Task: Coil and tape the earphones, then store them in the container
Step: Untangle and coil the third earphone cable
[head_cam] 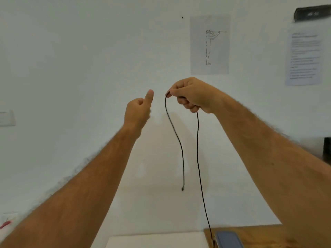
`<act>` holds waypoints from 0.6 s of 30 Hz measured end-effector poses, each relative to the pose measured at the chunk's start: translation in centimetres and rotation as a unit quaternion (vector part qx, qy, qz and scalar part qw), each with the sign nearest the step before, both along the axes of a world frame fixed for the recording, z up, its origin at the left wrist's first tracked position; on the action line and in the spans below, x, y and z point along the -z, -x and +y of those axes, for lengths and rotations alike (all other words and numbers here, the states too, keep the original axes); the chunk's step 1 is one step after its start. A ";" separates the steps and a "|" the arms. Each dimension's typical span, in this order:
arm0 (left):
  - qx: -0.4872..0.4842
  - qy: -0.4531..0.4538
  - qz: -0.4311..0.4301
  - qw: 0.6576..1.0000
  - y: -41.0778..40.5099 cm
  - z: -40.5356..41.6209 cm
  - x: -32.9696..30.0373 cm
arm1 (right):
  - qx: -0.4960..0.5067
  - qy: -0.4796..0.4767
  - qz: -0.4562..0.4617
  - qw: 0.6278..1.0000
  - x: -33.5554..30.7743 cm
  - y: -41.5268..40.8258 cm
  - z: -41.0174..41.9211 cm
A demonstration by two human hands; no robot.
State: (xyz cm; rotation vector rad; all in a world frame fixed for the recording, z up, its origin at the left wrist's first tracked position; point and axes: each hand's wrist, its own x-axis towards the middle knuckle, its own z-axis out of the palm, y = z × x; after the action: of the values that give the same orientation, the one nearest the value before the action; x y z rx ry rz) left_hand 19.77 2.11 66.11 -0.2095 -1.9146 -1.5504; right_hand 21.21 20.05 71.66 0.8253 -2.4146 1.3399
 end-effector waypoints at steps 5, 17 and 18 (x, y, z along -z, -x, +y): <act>0.243 -0.082 -0.111 0.960 -1.8 2.1 0.9 | 0.023 -0.007 0.028 0.999 -0.5 -0.2 -0.1; 0.283 0.028 -0.127 0.950 -2.2 4.8 1.8 | -0.122 0.055 -0.173 0.976 4.5 1.2 3.8; 0.278 0.040 -0.126 0.951 -2.2 5.0 1.8 | -0.125 0.045 -0.163 0.978 4.6 1.3 3.7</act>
State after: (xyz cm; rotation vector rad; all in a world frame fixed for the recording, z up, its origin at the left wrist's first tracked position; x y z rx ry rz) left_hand 21.93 7.11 64.35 -0.6623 -2.2462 -1.9333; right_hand 19.86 23.75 67.09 0.9789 -2.5292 1.7904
